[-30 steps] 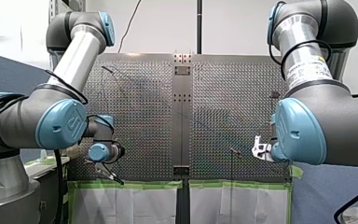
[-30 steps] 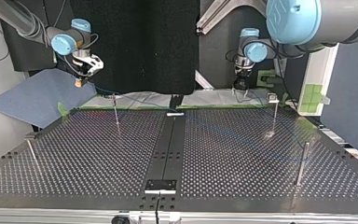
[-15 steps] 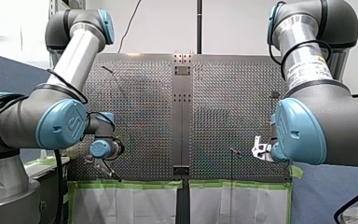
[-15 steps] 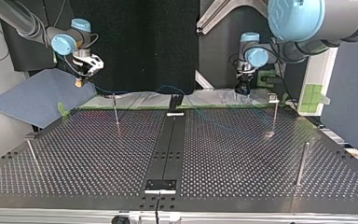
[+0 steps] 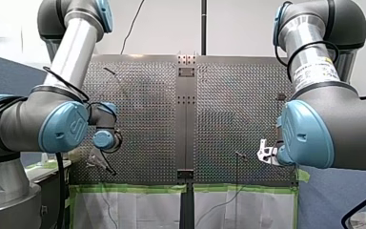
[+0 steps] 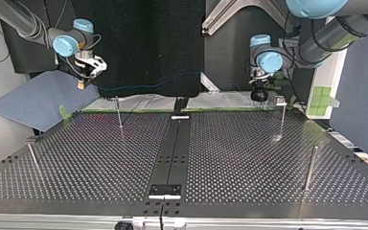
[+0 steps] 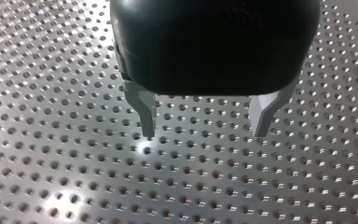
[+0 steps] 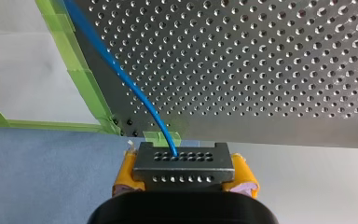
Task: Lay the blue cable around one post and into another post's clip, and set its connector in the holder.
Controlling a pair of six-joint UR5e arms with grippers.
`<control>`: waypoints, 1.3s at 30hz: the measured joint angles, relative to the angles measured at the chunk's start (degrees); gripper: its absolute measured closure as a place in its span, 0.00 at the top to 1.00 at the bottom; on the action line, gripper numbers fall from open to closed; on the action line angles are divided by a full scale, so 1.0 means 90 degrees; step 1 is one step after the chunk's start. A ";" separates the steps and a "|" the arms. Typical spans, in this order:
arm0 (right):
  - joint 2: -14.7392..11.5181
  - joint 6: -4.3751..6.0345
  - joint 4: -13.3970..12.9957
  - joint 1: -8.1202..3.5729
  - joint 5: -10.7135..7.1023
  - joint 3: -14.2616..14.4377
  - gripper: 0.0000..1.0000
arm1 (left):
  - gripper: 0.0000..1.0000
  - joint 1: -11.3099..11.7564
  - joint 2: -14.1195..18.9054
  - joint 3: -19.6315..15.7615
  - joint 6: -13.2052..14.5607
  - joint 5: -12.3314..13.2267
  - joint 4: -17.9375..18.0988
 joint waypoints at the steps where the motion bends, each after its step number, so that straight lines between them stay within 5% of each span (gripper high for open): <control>1: 0.0000 0.0000 0.0001 0.0002 -0.0001 -0.0002 0.00 | 1.00 -0.0006 0.0051 0.0000 0.0050 -0.0051 -0.0051; 9: -0.0007 -0.0101 -0.0012 0.0073 0.0004 -0.0012 0.00 | 1.00 -0.0230 0.0517 -0.0095 0.0517 -0.0415 -0.0521; 19: -0.0348 -0.0540 0.0212 0.0357 0.0151 0.0057 0.00 | 1.00 -0.0437 0.1064 -0.0242 0.1063 -0.0013 -0.1064; 29: -0.0885 -0.0613 0.0392 0.0877 0.0133 0.0039 0.00 | 1.00 -0.0598 0.1604 -0.0266 0.1604 0.0525 -0.1530; 39: -0.1435 -0.0674 0.0775 0.1426 0.0486 -0.0432 0.00 | 1.00 -0.0789 0.2166 -0.0478 0.2176 0.1062 -0.1182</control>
